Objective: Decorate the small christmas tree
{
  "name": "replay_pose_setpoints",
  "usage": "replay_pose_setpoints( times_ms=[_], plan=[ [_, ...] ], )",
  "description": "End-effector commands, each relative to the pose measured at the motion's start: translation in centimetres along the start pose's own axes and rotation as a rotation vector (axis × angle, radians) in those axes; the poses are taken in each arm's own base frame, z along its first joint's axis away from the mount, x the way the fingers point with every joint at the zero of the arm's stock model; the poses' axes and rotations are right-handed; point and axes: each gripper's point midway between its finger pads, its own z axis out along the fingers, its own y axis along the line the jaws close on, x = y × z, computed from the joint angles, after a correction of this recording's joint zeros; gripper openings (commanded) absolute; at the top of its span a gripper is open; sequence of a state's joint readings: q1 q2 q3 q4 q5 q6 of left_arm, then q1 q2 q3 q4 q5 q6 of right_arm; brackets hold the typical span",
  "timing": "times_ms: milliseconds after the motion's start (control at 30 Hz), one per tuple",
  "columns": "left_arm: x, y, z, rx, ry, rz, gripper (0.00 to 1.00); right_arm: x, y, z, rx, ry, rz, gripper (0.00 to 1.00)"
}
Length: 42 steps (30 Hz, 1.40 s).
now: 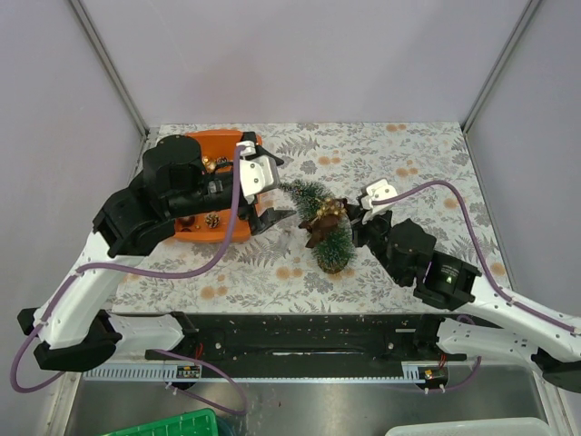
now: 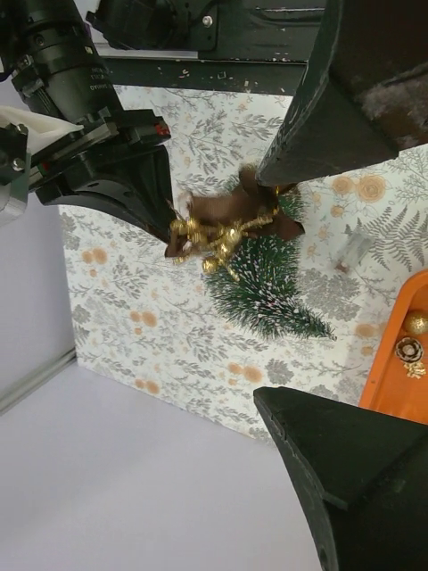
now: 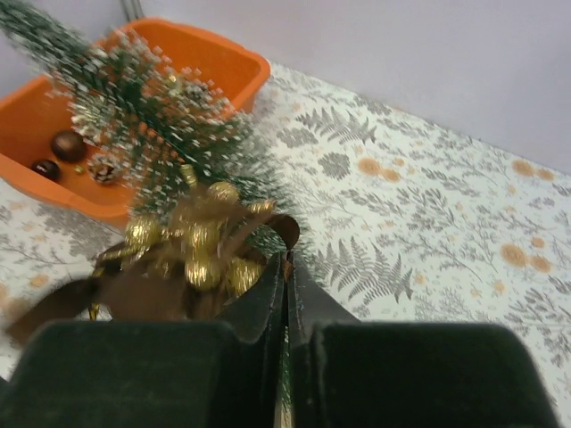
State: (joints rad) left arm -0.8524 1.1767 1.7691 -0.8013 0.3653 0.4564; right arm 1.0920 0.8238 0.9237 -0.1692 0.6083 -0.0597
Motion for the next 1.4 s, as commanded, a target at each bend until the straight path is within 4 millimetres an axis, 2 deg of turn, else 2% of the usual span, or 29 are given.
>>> replay_pose_setpoints(
  times_ms=[0,233,533,633,733,767,967,1133,1267,1367],
  plan=[
    [0.9,1.0,-0.3,-0.057,0.022,0.001,0.99,1.4,-1.5,0.1,0.085,0.032,0.021,0.0],
    [2.5,0.9,-0.3,-0.062,0.056,-0.012,0.99,4.5,-2.7,-1.0,0.139,0.078,0.087,0.0],
    [5.2,0.8,0.7,-0.06,0.115,-0.023,0.99,6.3,-3.2,-0.9,0.182,0.118,0.08,0.0],
    [5.3,0.8,1.0,-0.057,0.116,-0.03,0.99,6.6,-3.2,-0.6,0.194,0.125,0.072,0.04],
    [5.2,1.0,1.4,-0.049,0.115,-0.029,0.99,6.9,-3.6,0.1,0.217,0.136,0.056,0.18],
    [5.1,1.0,1.6,-0.046,0.114,-0.028,0.99,6.9,-3.6,0.3,0.221,0.141,0.053,0.28],
    [4.9,1.1,2.2,-0.028,0.108,-0.02,0.99,6.8,-3.5,0.7,0.204,0.138,0.075,0.62],
    [4.7,0.9,2.5,-0.012,0.102,-0.017,0.99,6.1,-3.8,-0.3,0.196,0.111,0.116,0.66],
    [4.4,1.1,2.5,-0.012,0.095,-0.012,0.99,5.3,-4.8,-2.1,0.193,0.079,0.173,0.68],
    [3.2,1.6,2.2,-0.032,0.073,-0.003,0.99,4.6,-5.2,-3.6,0.168,0.06,0.212,0.72]
  ],
)
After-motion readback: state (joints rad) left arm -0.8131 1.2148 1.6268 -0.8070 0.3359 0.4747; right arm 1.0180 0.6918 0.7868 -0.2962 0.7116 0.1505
